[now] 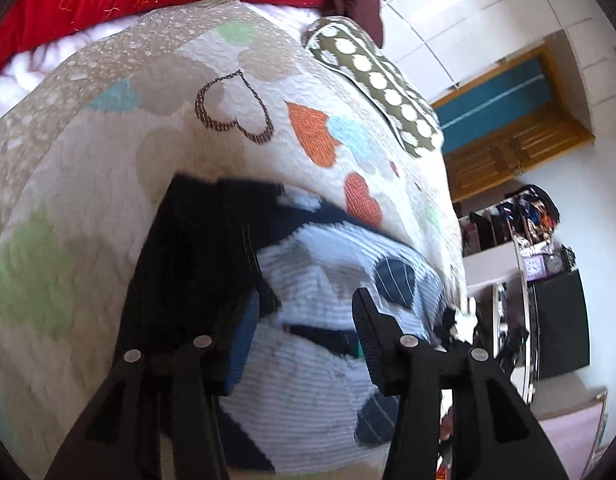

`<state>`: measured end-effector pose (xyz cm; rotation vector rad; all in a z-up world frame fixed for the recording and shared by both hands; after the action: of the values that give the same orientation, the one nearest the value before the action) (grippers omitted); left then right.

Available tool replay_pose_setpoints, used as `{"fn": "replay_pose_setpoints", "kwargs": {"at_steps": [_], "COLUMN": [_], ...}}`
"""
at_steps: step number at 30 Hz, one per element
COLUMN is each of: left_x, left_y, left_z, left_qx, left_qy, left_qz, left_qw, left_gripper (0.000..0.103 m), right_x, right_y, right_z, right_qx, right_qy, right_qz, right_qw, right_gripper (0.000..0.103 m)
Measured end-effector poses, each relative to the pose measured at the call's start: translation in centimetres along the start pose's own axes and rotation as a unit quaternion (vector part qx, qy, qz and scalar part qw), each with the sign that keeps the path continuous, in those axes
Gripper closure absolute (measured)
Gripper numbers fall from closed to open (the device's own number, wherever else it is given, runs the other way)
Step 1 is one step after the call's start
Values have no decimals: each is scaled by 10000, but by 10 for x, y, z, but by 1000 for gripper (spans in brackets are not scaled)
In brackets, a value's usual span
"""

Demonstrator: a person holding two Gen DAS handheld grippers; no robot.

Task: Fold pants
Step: 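Lift and unfold the pants with both grippers, spreading them flat on the quilt, then release the pants and pull both grippers back from the spread pants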

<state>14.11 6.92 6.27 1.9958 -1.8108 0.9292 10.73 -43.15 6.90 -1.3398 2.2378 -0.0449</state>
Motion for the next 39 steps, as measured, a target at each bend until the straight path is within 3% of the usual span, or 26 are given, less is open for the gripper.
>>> {"fn": "replay_pose_setpoints", "kwargs": {"at_steps": [3,5,6,7,8,11,15,18,24,26,28,33,39], "left_x": [5,10,14,18,21,32,43,56,87,94,99,98,89], "left_y": [28,44,56,65,76,106,142,164,200,213,223,236,232], "left_z": [-19,-31,-40,-48,-55,-76,-99,-119,-149,-153,-156,-157,-136], "left_qx": [179,414,609,806,1009,1710,2593,3130,3918,4011,3974,3487,2998], "left_qy": [26,-10,-53,-111,-186,-659,-1571,-2186,-2672,-2642,-2531,-2242,-2136], "left_qz": [202,346,482,601,703,919,1023,1150,1721,1891,1989,1934,1771], "left_qw": [9996,9985,9970,9949,9922,9788,9474,9171,8634,8565,8593,8892,9127], "left_gripper": [56,48,45,39,36,33,19,9,0,0,0,0,0], "right_x": [2,12,16,22,24,24,12,5,-9,-16,-26,-40,-46], "right_y": [7,12,15,22,27,53,107,143,201,214,222,242,255], "right_z": [-9,-16,-21,-30,-37,-65,-94,-97,-96,-98,-103,-125,-132], "right_qx": [79,169,240,351,457,775,1134,1250,1369,1304,1304,1540,1701], "right_qy": [-23,407,458,315,117,-191,-305,-296,-211,-181,-224,-218,4], "right_qz": [198,360,445,584,687,666,507,450,410,291,127,-120,-334], "right_qw": [9998,9984,9977,9972,9965,9946,9918,9907,9895,9909,9911,9878,9849], "right_gripper": [89,80,69,52,45,44,42,41,41,41,41,37,34]}}
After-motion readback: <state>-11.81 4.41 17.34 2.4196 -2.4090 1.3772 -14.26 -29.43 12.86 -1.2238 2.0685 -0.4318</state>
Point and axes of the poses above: each gripper's, at about its wrist camera, not at the fingertips, and z roughly the way its jaws point, x to its right, y to its underside, the point moved 3 cm from there along z, roughly the way its jaws point, and after that the axes turned 8 degrees about -x, right-handed, at the moved point
